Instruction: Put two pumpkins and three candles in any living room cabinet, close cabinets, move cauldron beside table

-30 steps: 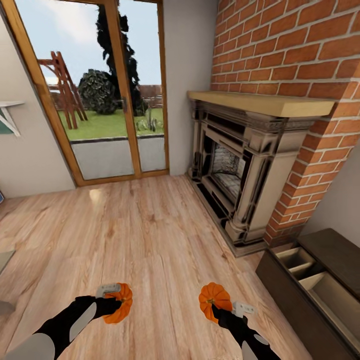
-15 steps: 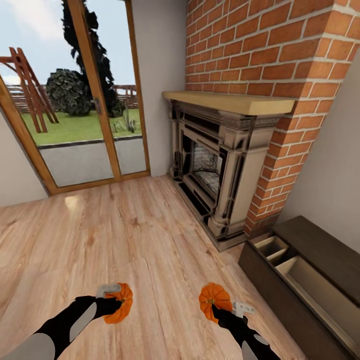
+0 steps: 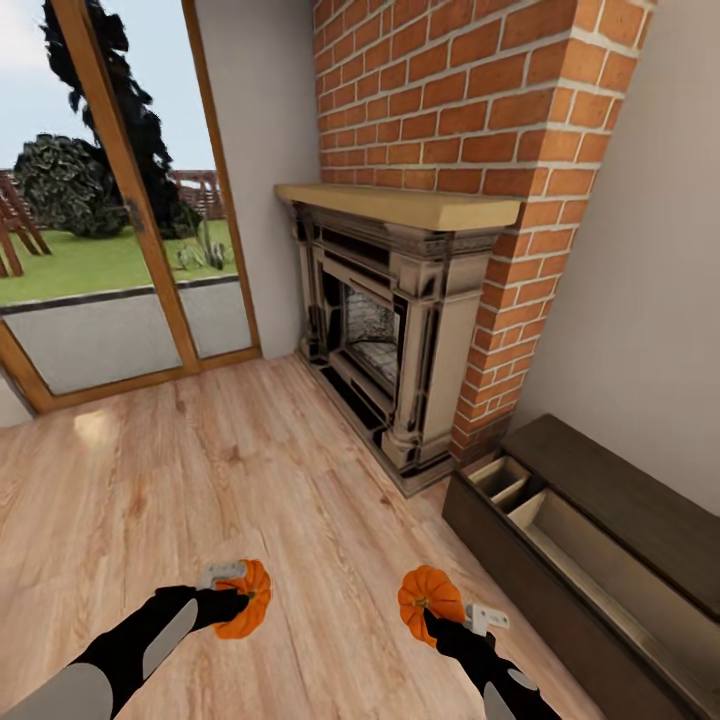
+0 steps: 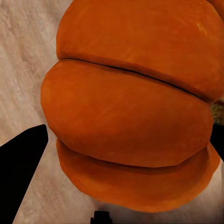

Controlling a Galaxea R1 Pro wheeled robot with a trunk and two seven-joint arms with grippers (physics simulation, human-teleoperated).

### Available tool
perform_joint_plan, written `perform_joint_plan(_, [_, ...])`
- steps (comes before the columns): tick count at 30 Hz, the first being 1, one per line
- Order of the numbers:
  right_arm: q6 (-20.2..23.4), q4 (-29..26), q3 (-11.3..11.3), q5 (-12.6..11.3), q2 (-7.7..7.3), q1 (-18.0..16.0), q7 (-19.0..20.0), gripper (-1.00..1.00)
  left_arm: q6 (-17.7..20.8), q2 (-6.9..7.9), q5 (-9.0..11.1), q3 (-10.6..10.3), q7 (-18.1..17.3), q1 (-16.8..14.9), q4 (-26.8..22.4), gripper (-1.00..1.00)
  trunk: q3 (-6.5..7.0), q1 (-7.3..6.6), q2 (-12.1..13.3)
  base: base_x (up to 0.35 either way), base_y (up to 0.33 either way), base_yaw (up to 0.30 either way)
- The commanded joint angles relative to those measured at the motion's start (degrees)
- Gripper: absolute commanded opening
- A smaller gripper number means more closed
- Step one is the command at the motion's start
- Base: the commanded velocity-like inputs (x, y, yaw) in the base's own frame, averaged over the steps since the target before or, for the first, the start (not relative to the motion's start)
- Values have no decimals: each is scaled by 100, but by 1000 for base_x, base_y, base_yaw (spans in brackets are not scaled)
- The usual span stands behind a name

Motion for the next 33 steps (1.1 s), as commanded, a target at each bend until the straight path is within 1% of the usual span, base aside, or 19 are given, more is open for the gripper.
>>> perform_joint_plan(1, [-28, 7, 25, -63, -2, -7, 8, -100, 17, 11, 50, -43, 63, -3, -23, -100, 14, -22, 37, 0, 0, -277])
perform_joint_plan(16, [-28, 7, 17, -80, -3, -7, 8, -100, 21, 19, 50, -43, 64, -3, -31, -100, 323, -352, 639, 0, 0, -277])
perform_joint_plan(25, [-28, 7, 17, -81, -2, -7, 8, -100, 21, 45, 53, -35, 55, -3, -40, -100, 351, -352, 639, 0, 5, -277])
perform_joint_plan(33, [-28, 7, 17, -88, -2, -7, 8, -100, 17, 46, 51, -40, 55, -3, -40, -100, 378, -352, 639, 0, 117, -277])
